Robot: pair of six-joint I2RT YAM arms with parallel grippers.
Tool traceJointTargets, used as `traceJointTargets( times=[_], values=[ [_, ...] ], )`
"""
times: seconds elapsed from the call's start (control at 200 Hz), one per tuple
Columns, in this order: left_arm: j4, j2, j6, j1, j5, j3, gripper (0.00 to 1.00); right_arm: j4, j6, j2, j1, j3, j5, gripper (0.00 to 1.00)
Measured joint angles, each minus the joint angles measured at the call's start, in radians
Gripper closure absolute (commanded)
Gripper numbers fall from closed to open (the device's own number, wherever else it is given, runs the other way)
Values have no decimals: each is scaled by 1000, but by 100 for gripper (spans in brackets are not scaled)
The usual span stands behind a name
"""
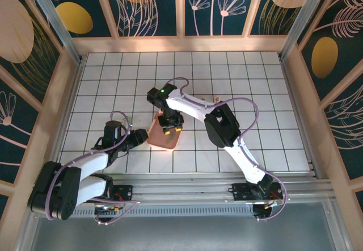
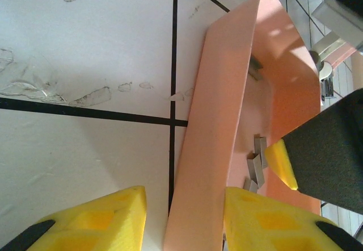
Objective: Load the staples into the stapler
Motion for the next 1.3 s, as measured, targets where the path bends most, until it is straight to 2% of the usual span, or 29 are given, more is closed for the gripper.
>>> traceJointTargets(
  times=[0.15, 0.44, 0.776, 0.871, 1.021, 1.101, 1.296],
  values=[
    [-1, 0, 0, 0, 0, 4, 60, 34, 0, 3, 0, -35, -35, 66],
    [-1, 0, 0, 0, 0, 6, 60, 41, 4, 2, -11, -39, -48, 77],
    [-17, 0, 1, 0, -20, 14, 60, 167, 7, -24, -7, -57, -46, 79],
    [-24, 0, 1, 0, -25, 15, 59, 209, 9, -28, -6, -57, -39, 78],
    [-31, 0, 2, 0, -27, 15, 60, 220, 18, -41, -6, -58, -12, 69],
    [-34, 0, 2, 0, -27, 17, 60, 199, 34, -41, -6, -49, 9, 63],
    [-44, 0, 5, 0, -27, 26, 59, 107, 41, -40, -6, -8, 32, 60]
  ],
)
